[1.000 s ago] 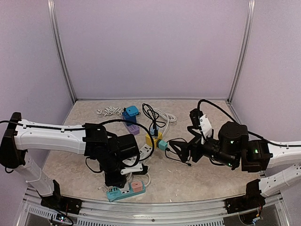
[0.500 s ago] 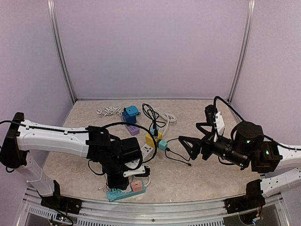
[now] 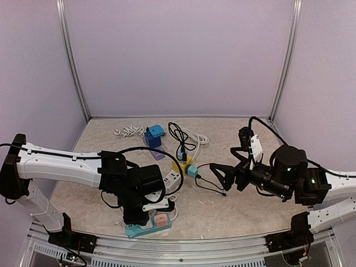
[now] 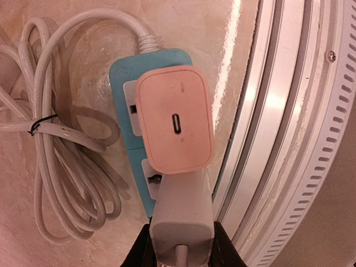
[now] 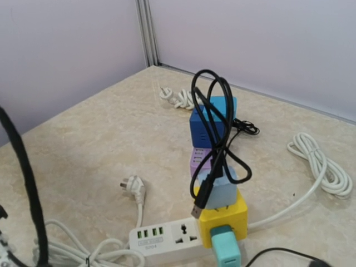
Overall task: Insert the plug
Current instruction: Insert the plug into the socket.
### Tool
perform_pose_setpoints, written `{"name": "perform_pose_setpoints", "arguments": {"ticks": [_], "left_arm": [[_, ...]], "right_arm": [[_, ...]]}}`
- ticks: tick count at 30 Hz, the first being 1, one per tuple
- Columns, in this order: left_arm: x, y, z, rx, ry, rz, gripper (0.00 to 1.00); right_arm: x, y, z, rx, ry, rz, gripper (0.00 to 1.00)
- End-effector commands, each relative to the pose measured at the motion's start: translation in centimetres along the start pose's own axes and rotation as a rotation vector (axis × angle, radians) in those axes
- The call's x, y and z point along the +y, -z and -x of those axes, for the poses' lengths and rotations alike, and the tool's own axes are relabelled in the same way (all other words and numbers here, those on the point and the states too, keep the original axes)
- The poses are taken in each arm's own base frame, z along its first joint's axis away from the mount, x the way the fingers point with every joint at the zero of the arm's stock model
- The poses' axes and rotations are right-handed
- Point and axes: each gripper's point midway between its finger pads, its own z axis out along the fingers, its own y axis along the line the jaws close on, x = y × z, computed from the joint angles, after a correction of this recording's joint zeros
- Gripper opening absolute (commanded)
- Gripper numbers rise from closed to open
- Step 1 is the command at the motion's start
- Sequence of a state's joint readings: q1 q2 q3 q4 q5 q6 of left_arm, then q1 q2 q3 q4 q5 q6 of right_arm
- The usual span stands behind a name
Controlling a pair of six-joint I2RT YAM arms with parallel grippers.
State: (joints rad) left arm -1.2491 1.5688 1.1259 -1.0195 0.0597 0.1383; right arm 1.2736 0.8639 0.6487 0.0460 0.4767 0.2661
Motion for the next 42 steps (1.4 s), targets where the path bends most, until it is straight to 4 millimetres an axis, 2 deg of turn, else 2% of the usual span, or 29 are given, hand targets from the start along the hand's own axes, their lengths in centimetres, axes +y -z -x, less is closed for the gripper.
{"name": "perform_pose_setpoints", "arguments": {"ticks": [1, 7, 15, 19, 27, 28, 30, 33, 35, 37, 40, 42], "left_arm": [[0.3, -0.8, -0.7, 0.031, 0.03, 0.015, 0.0], [1.4, -1.5, -0.5, 0.037, 0.031, 0.095, 0.0], [0.9, -3.4, -1.0, 0.087, -0.015, 0.062, 0.0], [1.0, -4.4, -2.2, 0.152, -0.075, 0.073, 0.0], [0.7, -5.0, -2.3, 0.183, -0.091, 0.062, 0.0], [0.7, -5.0, -2.3, 0.182, -0.094, 0.06, 0.03], [0.7, -5.0, -2.3, 0.181, -0.095, 0.058, 0.21], [0.7, -4.6, -2.3, 0.18, -0.099, 0.046, 0.6], [0.9, -3.8, -1.9, 0.171, -0.12, 0.046, 0.82], [1.7, -2.7, -1.5, 0.171, -0.162, 0.086, 0.91], [2.6, -1.5, -1.8, 0.175, -0.204, 0.122, 0.98], [2.9, -0.8, -2.1, 0.177, -0.251, 0.132, 0.99]], "right_arm": [[0.1, -0.2, 0.4, -0.004, 0.012, -0.005, 1.0], [-0.1, -0.1, 0.3, 0.0, 0.021, -0.013, 1.0], [-0.3, 0.4, 0.5, -0.017, 0.021, -0.014, 1.0], [-0.5, 0.6, 0.7, -0.027, 0.021, -0.018, 1.0], [-0.5, 0.5, 0.7, -0.029, 0.024, -0.02, 1.0], [-0.5, 0.4, 0.6, -0.026, 0.026, -0.021, 1.0], [-0.5, 0.3, 0.4, -0.022, 0.029, -0.023, 1.0], [-0.5, 0.3, 0.3, -0.02, 0.03, -0.023, 1.0], [-0.6, 0.4, 0.3, -0.019, 0.03, -0.024, 1.0], [-0.6, 0.4, 0.4, -0.022, 0.028, -0.024, 1.0], [-0.6, 0.4, 0.5, -0.024, 0.028, -0.023, 1.0], [-0.5, 0.4, 0.6, -0.024, 0.027, -0.02, 1.0]]}}
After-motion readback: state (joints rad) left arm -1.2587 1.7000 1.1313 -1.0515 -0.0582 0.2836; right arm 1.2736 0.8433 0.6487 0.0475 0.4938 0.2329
